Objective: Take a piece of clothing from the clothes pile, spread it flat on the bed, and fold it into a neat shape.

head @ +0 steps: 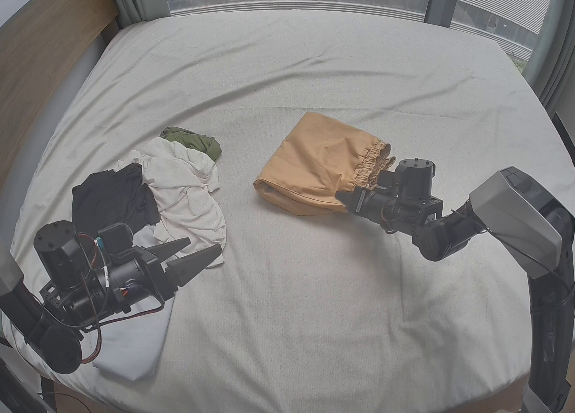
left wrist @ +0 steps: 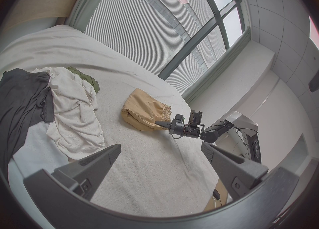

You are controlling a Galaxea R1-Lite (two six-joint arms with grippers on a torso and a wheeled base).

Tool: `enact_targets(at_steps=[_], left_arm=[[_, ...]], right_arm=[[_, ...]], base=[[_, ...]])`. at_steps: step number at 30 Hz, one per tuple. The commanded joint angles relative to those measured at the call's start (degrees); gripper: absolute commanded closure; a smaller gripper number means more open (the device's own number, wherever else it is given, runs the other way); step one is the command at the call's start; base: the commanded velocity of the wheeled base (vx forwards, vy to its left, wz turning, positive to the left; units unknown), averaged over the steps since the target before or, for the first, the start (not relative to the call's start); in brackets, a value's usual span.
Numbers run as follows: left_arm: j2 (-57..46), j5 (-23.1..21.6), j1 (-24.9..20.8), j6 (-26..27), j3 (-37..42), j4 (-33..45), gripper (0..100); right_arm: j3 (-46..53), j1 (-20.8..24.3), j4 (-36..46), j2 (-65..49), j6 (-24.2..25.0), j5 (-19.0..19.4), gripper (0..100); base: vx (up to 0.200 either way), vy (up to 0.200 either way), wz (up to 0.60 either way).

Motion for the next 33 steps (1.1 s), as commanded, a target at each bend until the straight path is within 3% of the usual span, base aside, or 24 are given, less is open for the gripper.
enact_targets(at_steps=[1, 11, 20, 25, 33], left_arm=[[0.5, 0.0, 0.0, 0.0, 0.0, -0.5, 0], [2.1, 0.0, -0.1, -0.2, 0.2, -2.3, 0], [-1.0, 0.0, -1.6, -2.7, 1.9, -4.1, 0], [-13.6, 0.1, -5.8, -7.0, 5.0, -3.7, 0], [-31.4, 0.1, -7.5, -7.7, 12.3, -1.3, 0]], right_arm=[[0.9, 0.0, -0.2, 0.0, 0.1, 0.0, 0], [8.6, -0.2, -1.0, -9.5, -0.2, -2.6, 0], [21.6, -2.5, -0.9, -22.1, -4.5, -3.6, 0], [33.6, -4.1, -1.3, -37.0, -5.9, -3.6, 0], [45.3, -3.6, 0.2, -59.0, -8.0, -3.6, 0]], base=[[0.0, 0.0, 0.0], [0.0, 0.0, 0.0], [0.0, 0.0, 0.0], [0.0, 0.0, 0.0], [0.0, 0.0, 0.0]])
